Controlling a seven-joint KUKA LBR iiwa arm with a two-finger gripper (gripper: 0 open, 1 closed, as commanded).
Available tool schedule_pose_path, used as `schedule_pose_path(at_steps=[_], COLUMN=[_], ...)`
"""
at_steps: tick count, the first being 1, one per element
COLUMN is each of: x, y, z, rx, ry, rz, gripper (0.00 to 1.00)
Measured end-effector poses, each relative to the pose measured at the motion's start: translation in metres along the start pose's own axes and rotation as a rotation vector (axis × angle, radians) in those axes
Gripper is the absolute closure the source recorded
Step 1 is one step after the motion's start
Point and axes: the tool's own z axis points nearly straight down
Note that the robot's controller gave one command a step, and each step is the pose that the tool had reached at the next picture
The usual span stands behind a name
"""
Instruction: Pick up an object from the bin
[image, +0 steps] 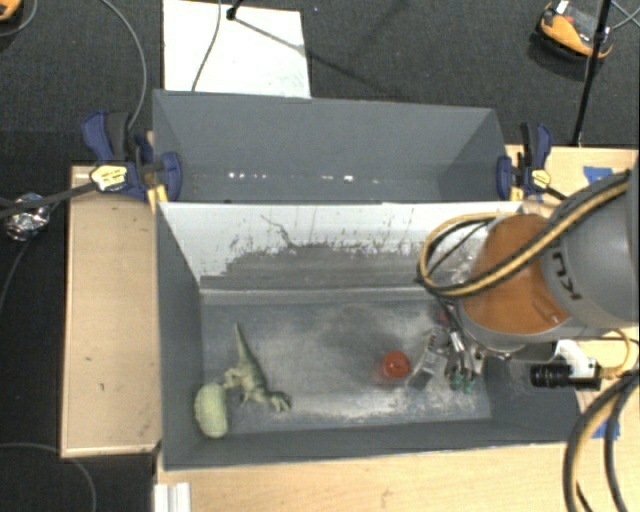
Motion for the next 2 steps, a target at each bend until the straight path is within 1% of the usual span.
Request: schedule_pose_path(at_steps=[2], x=[-0.002], y=[0.001], z=[-0.027], rx=[-0.003], ry=[-0.007], rz=[-0.002], gripper=[1.00])
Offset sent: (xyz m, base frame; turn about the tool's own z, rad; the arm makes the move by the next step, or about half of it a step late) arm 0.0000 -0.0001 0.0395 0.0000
